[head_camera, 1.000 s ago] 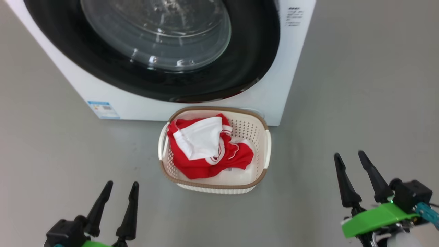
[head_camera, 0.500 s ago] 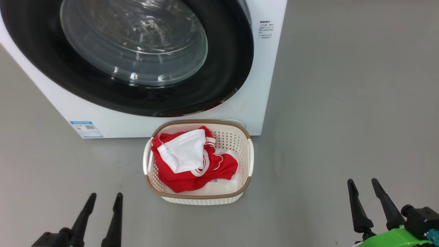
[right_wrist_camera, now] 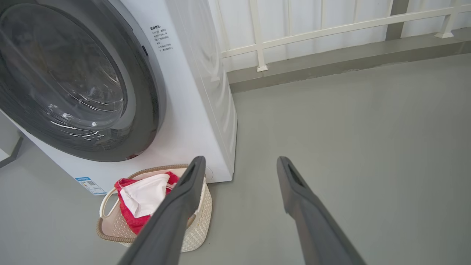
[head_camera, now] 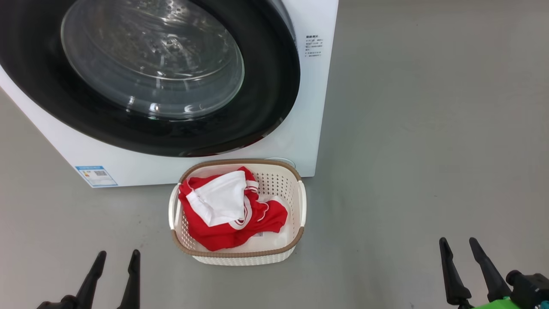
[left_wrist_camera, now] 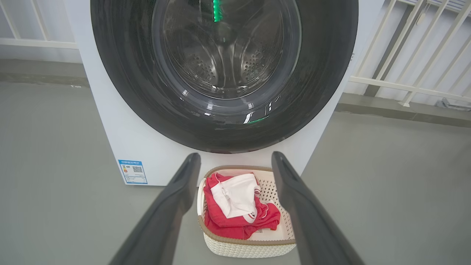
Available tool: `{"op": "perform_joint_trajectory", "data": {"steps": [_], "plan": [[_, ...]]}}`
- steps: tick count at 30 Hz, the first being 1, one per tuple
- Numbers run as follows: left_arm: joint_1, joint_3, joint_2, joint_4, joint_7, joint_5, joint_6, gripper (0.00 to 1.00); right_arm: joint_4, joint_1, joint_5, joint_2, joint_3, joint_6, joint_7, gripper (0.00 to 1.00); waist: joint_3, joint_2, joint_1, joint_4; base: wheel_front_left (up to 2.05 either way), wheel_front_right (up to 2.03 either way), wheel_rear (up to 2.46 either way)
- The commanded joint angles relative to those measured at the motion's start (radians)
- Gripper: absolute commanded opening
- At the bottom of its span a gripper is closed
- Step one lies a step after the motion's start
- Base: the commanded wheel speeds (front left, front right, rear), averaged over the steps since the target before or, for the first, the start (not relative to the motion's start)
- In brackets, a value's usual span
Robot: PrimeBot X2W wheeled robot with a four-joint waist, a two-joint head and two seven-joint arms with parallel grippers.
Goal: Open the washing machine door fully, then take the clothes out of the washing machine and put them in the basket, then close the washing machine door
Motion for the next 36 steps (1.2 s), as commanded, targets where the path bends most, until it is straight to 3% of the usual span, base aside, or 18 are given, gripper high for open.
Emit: {"op": "perform_joint_trajectory", "data": {"steps": [1, 23, 24, 29, 36], "plan": [[-0.004, 0.04, 0.012, -0.027, -0.008, 0.014, -0.005, 1.0, -0.026, 0.004, 0.014, -0.012, 0.018, -0.001, -0.006, 1.0, -0.001, 0.0, 0.0, -0.001, 0.0, 0.0, 0.0], [0.008, 0.037, 0.003, -0.02, -0.008, -0.003, -0.005, 1.0, -0.027, 0.01, 0.014, -0.008, 0.016, -0.001, -0.006, 1.0, -0.016, 0.0, 0.0, 0.001, 0.0, 0.0, 0.0], [0.016, 0.003, -0.01, -0.001, 0.0, 0.003, 0.0, 0.0, -0.002, 0.015, 0.0, 0.004, -0.003, 0.0, 0.0, 0.0, -0.016, 0.0, 0.0, 0.0, 0.0, 0.0, 0.0], [0.016, -0.01, -0.047, 0.06, 0.008, 0.0, 0.002, 0.0, 0.06, 0.015, 0.002, 0.019, 0.0, 0.0, 0.001, 0.0, -0.016, 0.0, 0.0, 0.0, 0.0, 0.0, 0.0], [0.009, -0.007, -0.052, 0.061, 0.026, -0.068, 0.001, 0.0, 0.058, 0.006, 0.069, 0.019, 0.0, 0.0, 0.02, 0.0, -0.022, 0.0, 0.0023, -0.003, 0.0, 0.0, 0.0]]}}
